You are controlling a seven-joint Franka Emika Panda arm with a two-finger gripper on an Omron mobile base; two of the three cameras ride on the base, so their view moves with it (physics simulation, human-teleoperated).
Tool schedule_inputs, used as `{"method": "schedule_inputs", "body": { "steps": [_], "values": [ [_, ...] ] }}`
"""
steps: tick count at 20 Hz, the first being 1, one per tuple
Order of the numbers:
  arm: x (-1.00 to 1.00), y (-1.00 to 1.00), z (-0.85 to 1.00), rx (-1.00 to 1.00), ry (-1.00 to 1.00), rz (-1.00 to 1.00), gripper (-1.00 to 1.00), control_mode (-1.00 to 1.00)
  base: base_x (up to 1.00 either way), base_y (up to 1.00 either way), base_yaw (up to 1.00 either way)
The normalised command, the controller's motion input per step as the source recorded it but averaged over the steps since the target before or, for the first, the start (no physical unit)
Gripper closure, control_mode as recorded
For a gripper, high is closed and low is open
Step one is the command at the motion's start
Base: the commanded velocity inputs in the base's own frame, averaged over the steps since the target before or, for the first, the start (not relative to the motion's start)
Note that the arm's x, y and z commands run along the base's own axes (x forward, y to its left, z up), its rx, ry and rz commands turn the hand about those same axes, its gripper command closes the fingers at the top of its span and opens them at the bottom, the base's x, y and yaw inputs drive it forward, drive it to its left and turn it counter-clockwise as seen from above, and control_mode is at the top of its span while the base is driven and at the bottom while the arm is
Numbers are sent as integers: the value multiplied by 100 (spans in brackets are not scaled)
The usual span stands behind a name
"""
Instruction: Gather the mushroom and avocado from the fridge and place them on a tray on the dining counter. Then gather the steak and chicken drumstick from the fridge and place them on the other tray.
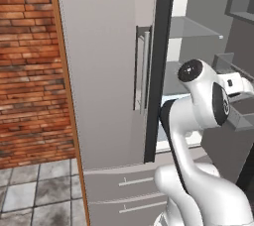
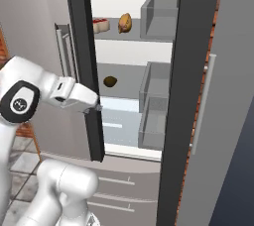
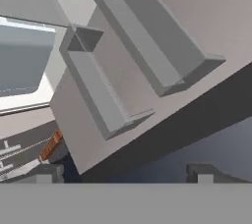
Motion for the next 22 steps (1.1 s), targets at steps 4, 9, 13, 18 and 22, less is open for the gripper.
{"method": "schedule_inputs", "body": {
  "steps": [4, 9, 13, 18, 22],
  "values": [
    [39, 87, -16, 20, -2, 21, -100, -100, 0, 0, 0],
    [45, 87, 0, 17, 0, 28, -100, -100, 0, 0, 0],
    [49, 72, 9, 14, 0, 26, -100, -100, 0, 0, 0],
    [40, 36, 16, 16, 0, 24, -100, -100, 0, 0, 0],
    [11, 24, 15, 15, -4, 18, -100, -100, 0, 0, 0]
  ]
}}
